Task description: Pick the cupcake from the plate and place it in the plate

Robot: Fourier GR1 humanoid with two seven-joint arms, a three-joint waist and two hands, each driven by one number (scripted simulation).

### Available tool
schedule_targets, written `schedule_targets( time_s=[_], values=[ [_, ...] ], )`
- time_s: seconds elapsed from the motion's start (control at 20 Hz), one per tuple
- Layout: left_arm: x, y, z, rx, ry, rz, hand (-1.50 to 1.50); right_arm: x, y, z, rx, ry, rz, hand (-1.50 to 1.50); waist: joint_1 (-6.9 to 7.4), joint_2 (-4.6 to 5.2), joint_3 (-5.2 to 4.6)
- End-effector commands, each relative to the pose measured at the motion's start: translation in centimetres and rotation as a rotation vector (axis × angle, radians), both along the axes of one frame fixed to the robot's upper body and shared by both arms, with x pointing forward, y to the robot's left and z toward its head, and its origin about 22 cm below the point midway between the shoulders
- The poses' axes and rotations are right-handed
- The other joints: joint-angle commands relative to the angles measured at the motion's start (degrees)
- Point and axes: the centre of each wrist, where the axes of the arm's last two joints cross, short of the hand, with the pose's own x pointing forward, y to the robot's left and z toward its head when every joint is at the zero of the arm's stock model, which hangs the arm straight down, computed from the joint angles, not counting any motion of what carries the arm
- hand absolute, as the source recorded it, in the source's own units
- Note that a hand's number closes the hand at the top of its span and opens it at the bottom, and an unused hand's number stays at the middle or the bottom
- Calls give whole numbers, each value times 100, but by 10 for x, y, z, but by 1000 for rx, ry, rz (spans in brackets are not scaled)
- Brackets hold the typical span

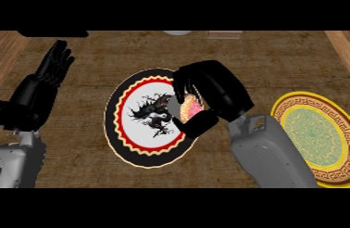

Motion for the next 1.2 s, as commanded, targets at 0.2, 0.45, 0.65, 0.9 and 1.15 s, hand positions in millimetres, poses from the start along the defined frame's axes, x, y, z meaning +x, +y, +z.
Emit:
schedule_targets(
  time_s=[0.2,0.45,0.65,0.9,1.15],
  values=[
    [1,-1,-2,-5,2,-1,0,26,66,-28,-67,22,-34,150,38,13,1],
    [4,-14,-11,11,-5,-20,0,30,96,-54,-134,9,-60,150,134,32,0],
    [6,-9,19,1,-14,-46,0,40,94,-75,-107,107,-107,150,255,45,3],
    [10,-40,10,13,-23,-56,0,41,91,-102,-65,203,-128,-150,346,80,4],
    [13,-8,3,-6,-15,-103,0,36,102,-87,109,214,-69,-150,431,97,0]
  ],
)
